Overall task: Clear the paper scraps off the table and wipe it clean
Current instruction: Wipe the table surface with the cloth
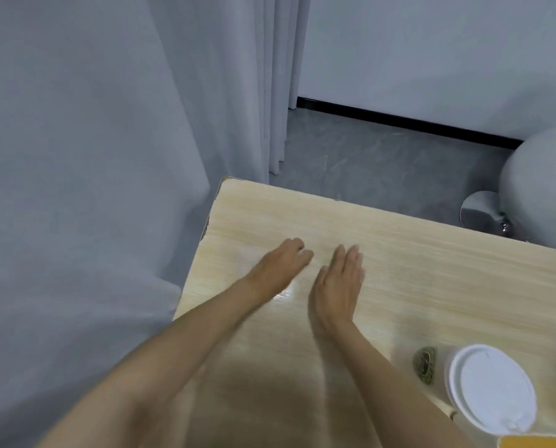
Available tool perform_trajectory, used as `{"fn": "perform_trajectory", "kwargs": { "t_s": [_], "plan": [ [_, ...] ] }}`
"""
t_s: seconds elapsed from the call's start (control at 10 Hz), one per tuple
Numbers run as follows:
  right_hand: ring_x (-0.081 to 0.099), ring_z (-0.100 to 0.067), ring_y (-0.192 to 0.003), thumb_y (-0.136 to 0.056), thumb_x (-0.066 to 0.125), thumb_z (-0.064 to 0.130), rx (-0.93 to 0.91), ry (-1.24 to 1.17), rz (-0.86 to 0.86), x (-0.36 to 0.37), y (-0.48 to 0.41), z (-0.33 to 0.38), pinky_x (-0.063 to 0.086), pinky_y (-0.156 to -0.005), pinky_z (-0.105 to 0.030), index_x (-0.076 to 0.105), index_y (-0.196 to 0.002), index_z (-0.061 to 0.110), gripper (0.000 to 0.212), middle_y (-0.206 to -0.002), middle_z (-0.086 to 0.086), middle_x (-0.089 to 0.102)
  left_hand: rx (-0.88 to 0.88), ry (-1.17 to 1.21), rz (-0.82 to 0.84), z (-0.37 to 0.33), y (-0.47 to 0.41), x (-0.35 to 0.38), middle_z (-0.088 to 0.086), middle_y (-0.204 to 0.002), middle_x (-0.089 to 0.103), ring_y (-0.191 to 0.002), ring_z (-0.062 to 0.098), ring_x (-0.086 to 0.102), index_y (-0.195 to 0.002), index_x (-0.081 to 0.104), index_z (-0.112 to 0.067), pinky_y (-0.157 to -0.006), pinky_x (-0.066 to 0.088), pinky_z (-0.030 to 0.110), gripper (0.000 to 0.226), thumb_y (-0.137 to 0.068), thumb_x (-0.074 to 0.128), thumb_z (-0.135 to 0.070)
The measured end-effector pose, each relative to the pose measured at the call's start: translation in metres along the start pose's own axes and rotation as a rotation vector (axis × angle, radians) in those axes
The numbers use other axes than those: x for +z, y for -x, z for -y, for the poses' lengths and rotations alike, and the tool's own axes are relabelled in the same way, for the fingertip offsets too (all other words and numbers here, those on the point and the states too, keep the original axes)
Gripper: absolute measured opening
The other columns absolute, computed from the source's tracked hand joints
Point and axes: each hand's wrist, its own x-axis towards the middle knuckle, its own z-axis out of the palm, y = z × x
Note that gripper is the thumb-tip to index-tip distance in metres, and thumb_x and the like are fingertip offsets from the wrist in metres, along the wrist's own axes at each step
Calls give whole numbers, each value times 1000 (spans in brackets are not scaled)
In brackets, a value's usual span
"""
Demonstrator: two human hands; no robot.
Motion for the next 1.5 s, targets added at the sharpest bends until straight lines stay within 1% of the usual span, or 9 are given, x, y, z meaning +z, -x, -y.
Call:
{"fn": "perform_trajectory", "kwargs": {
  "t_s": [0.1, 0.2, 0.3, 0.5, 0.6, 0.7, 0.9, 1.3, 1.5],
  "plan": [
    [-8, -24, -147, -102, 25, 25, -19, 37, 46, -2, -6, -2, -4, -119, -41, 6, -152, 11, 55, -160, -9, -7, -30, -170, -65, 40, -19, -31, -17, -91, 47, -92, 10, 53, -122, 53, -12, -102, 38, 45, 41, -97, 40, -42],
    [-10, -23, -147, -102, 23, 28, -34, 45, 48, -2, -7, 0, -6, -119, -39, 3, -152, 12, 56, -159, -8, -9, -593, 36, -501, 86, -38, -49, 1, -103, 55, -104, 27, 51, -116, 55, -9, -94, 41, 43, 26, -96, 38, -15],
    [-11, -20, -147, -102, 22, 30, -9, 52, 74, 3, -8, -1, -6, -119, -39, 0, -152, 11, 58, -160, -6, -10, -545, 12, -576, 50, -55, -19, 12, -113, 50, -104, 28, 46, -111, 56, -10, -87, 44, 40, 22, -96, 40, -8],
    [-11, -14, -146, -100, 28, 36, -36, 15, 71, -1, -9, -14, -6, -119, -33, 2, -152, 15, 61, -159, -1, -8, 389, -302, -230, 36, -73, 12, 11, -98, 59, -85, 26, 52, -98, 64, -7, -66, 49, 36, 18, -81, 68, -5],
    [-17, -13, -145, -100, 26, 40, 6, 19, 61, -1, -1, -22, -9, -119, -33, -3, -151, 16, 64, -159, -1, -14, -296, -14, -503, 63, -87, -16, 4, -100, 55, -94, 23, 50, -103, 61, -13, -79, 44, 36, 13, -95, 51, -14],
    [-18, -13, -144, -96, 14, 46, 2, 49, 70, 6, 6, -27, -11, -118, -33, -3, -152, 14, 67, -159, -2, -14, -541, 151, -609, 19, -106, -3, 7, -105, 52, -94, 15, 46, -107, 59, -7, -81, 40, 35, 23, -96, 39, -7],
    [-12, -19, -146, -97, 16, 42, 8, 76, 73, 8, 2, -26, -10, -117, -34, -1, -152, 10, 66, -159, -5, -9, 12, 7, -147, -22, -106, 14, 8, -145, 39, -134, 23, 34, -139, 41, -13, -110, 28, 37, 47, -102, 27, -38],
    [-14, -20, -146, -99, 16, 42, 2, 90, 92, 8, 4, -27, -10, -118, -36, -5, -151, 10, 64, -159, -6, -12, -842, -13, -718, 96, -55, -42, 13, -126, 44, -117, 27, 37, -118, 55, -7, -94, 32, 34, 29, -94, 40, -3],
    [-21, -16, -144, -100, 23, 37, -4, 41, 55, -3, 11, -30, -12, -118, -34, -6, -150, 11, 63, -158, -7, -15, 209, -171, -140, 28, -39, 17, 11, -128, 50, -113, 28, 41, -132, 50, -8, -92, 44, 36, 69, -71, 51, 23]
  ]
}}
